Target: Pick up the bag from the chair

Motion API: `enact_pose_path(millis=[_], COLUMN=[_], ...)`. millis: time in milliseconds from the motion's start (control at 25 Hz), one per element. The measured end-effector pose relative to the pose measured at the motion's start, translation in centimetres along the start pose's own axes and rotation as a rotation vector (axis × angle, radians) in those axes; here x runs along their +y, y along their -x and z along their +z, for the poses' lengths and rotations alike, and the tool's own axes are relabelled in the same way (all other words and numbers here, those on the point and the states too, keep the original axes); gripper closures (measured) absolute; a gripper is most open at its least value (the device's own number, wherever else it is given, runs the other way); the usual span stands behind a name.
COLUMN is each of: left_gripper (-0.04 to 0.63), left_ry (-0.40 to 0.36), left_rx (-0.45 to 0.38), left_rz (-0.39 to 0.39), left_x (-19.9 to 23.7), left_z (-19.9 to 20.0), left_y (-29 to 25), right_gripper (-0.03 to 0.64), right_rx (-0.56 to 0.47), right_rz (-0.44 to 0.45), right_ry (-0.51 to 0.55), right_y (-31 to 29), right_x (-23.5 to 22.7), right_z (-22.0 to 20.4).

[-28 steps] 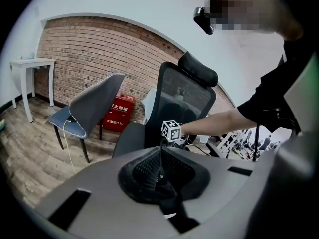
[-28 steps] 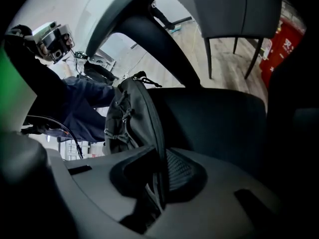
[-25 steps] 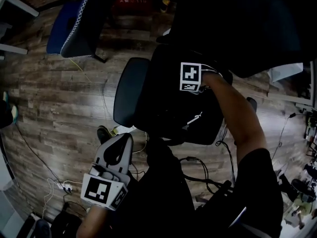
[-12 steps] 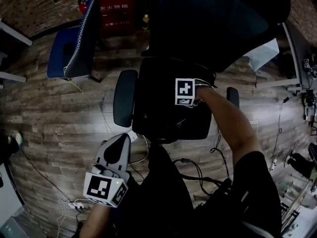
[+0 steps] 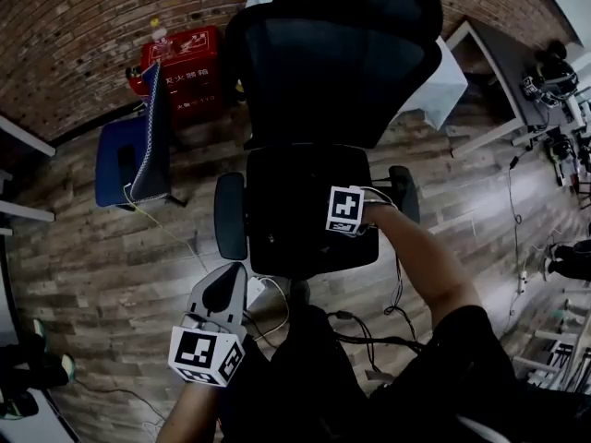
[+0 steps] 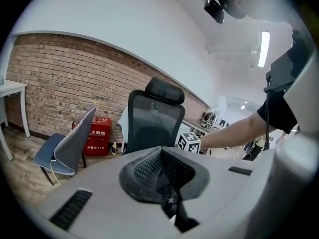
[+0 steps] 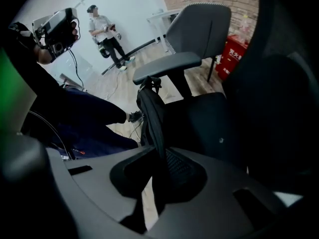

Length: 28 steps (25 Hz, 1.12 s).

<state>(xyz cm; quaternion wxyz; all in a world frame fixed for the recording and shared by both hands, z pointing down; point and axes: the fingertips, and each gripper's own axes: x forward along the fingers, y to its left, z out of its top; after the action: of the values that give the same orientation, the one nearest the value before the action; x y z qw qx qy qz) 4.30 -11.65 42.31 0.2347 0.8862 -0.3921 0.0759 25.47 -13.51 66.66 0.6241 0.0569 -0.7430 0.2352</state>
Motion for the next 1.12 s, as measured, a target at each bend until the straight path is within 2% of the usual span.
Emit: enact_pose_path(millis=[240, 600, 800, 1120], left_gripper=[0.585, 0.585, 0.586, 0.585], left_ry=[-0.051, -0.108, -0.142, -0.176], left_rx=[-0.014, -0.054, -0.089, -0.136], left_rz=[-0.074, -0.153, -0.197, -0.241], left_x=[-0.7, -1.4, -2.3, -2.9], left_z=[2.3, 5.3, 7.7, 10.4], left_y=[1.0, 2.3, 2.7, 2.9], right_gripper=[0.565, 0.565, 0.565, 0.565], right_rx=[-0.211, -0.456, -0.592, -0.807], right_rz=[-0.038, -0.243, -0.300, -0.377], right_ry=[-0.210, -0.529, -0.699, -0.875], right_y=[6.0, 14.3, 18.7, 23.9], right_x=[1.8, 4.0, 7.0, 11.8], right_z=[0.5, 1.3, 0.6, 0.3])
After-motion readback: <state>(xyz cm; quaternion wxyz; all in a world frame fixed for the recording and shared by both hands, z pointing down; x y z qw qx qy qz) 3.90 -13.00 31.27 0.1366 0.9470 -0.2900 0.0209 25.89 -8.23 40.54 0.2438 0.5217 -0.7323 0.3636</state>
